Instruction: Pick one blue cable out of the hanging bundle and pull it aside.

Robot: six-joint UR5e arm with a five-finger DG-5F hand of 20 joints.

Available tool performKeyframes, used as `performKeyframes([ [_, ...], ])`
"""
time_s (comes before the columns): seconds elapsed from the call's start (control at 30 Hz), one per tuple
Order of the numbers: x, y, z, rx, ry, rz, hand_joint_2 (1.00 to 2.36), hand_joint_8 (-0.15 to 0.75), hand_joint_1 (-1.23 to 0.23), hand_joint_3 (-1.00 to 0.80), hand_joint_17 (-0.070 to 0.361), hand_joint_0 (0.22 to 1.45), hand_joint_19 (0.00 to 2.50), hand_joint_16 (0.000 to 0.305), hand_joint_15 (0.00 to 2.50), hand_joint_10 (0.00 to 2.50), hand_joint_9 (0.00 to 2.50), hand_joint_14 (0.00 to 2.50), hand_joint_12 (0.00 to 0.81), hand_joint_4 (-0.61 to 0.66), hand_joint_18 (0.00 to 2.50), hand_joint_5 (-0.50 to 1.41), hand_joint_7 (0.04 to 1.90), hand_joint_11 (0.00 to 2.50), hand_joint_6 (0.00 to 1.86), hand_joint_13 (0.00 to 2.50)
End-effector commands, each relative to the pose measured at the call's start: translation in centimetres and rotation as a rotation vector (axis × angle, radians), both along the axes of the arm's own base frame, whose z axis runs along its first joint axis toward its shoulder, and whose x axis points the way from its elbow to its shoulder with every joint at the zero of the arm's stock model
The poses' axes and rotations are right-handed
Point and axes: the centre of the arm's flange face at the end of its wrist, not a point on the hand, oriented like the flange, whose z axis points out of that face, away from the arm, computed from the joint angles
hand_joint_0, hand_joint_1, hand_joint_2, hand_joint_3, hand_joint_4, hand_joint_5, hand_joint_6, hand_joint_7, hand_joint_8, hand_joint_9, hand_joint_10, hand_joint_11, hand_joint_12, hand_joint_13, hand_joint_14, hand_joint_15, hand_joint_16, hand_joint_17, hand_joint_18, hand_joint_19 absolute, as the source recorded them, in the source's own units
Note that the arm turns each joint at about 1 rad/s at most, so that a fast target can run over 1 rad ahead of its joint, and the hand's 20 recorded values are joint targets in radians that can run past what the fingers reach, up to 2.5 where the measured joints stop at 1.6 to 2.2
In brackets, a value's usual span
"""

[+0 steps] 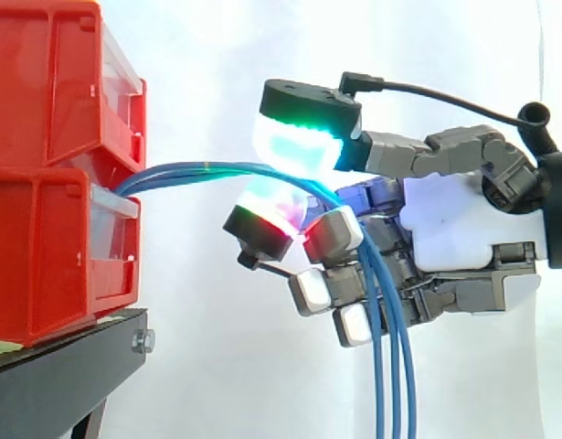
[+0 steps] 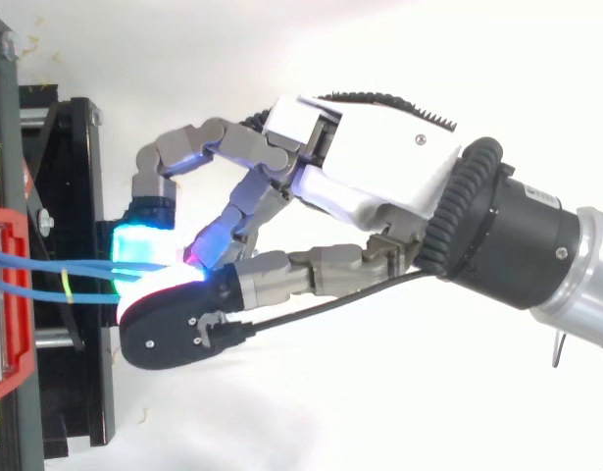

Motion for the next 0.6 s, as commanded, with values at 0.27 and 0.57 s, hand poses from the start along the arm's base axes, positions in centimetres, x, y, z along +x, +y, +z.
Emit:
performKeyframes([
  [0.27, 0.0, -0.48, 0.02, 0.013, -0.005, -0.005, 1.0, 0.313, -0.91, -0.5, 0.104, 0.56, 0.68, 0.046, 0.74, 0.02, 1.43, 0.03, 0.318, -0.03, 1.06, -0.08, 1.3, 1.01, 0.93, 1.16],
  [0.57, 0.04, -0.71, 0.01, 0.017, -0.006, 0.004, 1.0, 0.335, -0.75, -0.5, 0.122, 0.45, 0.68, 0.054, 0.73, 0.02, 1.47, 0.02, 0.355, -0.02, 1.14, -0.05, 1.18, 0.94, 0.88, 1.21],
])
